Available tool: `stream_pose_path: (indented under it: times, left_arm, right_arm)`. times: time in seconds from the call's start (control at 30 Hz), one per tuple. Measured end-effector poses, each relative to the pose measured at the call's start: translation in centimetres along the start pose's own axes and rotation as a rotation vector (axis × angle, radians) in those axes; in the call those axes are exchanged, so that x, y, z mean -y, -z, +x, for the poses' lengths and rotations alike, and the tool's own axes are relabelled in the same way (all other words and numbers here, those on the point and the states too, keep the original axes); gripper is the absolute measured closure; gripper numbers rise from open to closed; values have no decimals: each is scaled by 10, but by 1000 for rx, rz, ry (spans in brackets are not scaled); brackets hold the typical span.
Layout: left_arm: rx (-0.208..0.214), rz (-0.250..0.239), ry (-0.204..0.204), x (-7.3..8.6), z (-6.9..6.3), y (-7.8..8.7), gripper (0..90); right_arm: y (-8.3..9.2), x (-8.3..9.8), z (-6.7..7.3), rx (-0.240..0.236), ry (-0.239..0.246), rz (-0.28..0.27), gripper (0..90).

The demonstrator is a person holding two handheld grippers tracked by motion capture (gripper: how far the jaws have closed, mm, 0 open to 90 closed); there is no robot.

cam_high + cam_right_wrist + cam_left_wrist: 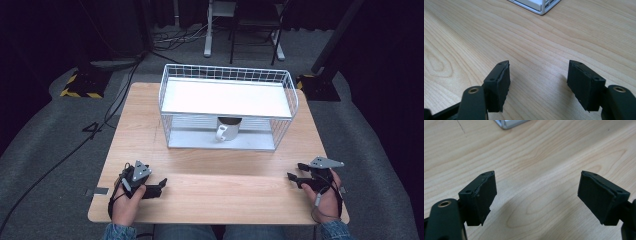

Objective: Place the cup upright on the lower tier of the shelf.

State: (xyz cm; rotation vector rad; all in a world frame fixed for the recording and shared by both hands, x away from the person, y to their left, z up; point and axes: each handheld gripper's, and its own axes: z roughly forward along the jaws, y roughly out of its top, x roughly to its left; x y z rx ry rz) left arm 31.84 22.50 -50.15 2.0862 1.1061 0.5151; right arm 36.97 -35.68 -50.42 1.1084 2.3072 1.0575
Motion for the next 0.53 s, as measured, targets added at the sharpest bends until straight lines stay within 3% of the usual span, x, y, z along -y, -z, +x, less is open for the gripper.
stream_pose_path:
  times: [0.1,0.17,0.23,0.27,0.53]
  left_arm:
    - [15,57,-44,1,0,-3,161]
    - [19,58,-45,1,0,-3,160]
    - [25,59,-24,1,-1,-4,159]
    - [50,72,5,1,0,-5,159]
    - [47,75,5,1,1,-5,148]
  right_arm:
    - [0,0,0,-1,1,0,353]
    - [0,0,0,-1,1,0,353]
    - [0,0,0,-1,1,0,353]
    - [0,0,0,-1,1,0,353]
    - [0,0,0,-1,2,0,353]
